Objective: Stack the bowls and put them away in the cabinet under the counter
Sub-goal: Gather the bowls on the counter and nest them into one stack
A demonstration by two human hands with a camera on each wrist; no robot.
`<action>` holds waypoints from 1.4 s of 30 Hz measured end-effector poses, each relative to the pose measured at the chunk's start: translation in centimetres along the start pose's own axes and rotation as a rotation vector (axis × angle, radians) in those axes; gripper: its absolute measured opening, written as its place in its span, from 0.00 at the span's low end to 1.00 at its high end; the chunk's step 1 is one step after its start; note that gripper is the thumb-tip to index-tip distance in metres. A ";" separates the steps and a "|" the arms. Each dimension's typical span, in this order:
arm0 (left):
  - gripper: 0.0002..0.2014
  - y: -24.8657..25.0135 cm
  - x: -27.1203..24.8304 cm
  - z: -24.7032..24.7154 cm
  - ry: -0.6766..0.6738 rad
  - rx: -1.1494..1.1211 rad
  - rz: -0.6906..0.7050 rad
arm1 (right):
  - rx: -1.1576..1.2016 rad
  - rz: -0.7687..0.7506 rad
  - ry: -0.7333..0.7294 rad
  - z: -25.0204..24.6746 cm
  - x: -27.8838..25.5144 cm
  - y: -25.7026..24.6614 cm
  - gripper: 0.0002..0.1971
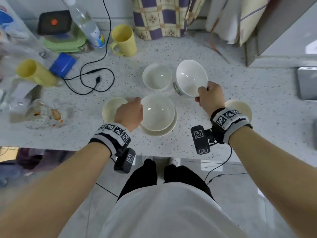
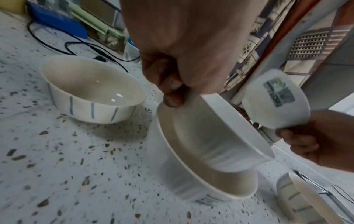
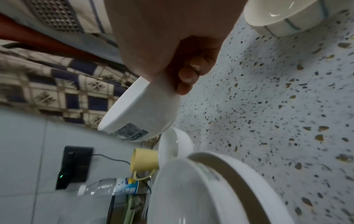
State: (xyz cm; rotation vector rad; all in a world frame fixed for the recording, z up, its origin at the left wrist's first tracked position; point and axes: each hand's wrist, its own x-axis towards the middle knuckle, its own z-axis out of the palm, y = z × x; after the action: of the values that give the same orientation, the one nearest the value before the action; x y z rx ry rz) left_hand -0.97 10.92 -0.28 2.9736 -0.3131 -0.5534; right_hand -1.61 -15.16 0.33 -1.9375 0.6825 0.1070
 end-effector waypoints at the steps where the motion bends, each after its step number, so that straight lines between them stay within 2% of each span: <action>1: 0.15 0.3 0.2 0.2 -0.008 0.025 -0.007 | -0.027 -0.027 -0.009 0.3 -0.5 -0.3 0.11; 3: 0.13 0.7 0.6 0.7 -0.029 0.067 -0.021 | -0.083 -0.060 -0.031 1.0 -1.4 -0.6 0.09; 8: 0.12 0.9 0.9 1.9 -0.017 0.070 -0.012 | -0.184 -0.143 -0.146 2.3 -3.7 -0.1 0.13; 10: 0.13 0.9 0.8 2.3 -0.006 0.073 -0.009 | -0.146 -0.138 -0.210 2.5 -4.6 0.4 0.21; 12: 0.14 0.7 0.8 2.4 0.004 0.053 -0.004 | -0.152 -0.145 -0.222 2.8 -5.3 0.7 0.24; 18: 0.11 -0.6 0.3 2.1 0.059 0.009 0.092 | -0.272 -0.175 -0.249 3.8 -6.1 0.8 0.24; 22: 0.10 -0.9 -0.1 1.7 0.056 0.013 0.152 | -0.439 -0.214 -0.284 4.5 -5.8 0.6 0.24; 28: 0.12 -2.0 -0.3 1.8 0.059 -0.068 0.168 | -0.645 -0.292 -0.215 6.5 -5.5 0.9 0.21; 32: 0.14 -3.4 -0.3 1.6 0.108 -0.335 0.154 | -0.718 -0.268 -0.100 8.3 -5.6 1.2 0.13; 34: 0.15 -3.7 -0.5 1.4 0.076 -0.431 0.183 | -0.762 -0.255 -0.068 8.8 -5.6 1.2 0.12; 37: 0.16 -3.4 -0.6 1.6 0.018 -0.409 0.191 | -0.831 -0.264 -0.058 9.3 -5.6 1.1 0.11; 42: 0.17 -2.8 0.0 2.0 0.017 -0.294 0.111 | -0.919 -0.273 -0.026 9.4 -5.9 1.1 0.10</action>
State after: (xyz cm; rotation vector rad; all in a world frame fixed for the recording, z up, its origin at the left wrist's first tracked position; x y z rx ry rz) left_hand -1.19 13.49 -2.52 2.6589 -0.3590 -0.5118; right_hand -5.01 -5.00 -2.70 -2.8815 0.3530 0.3156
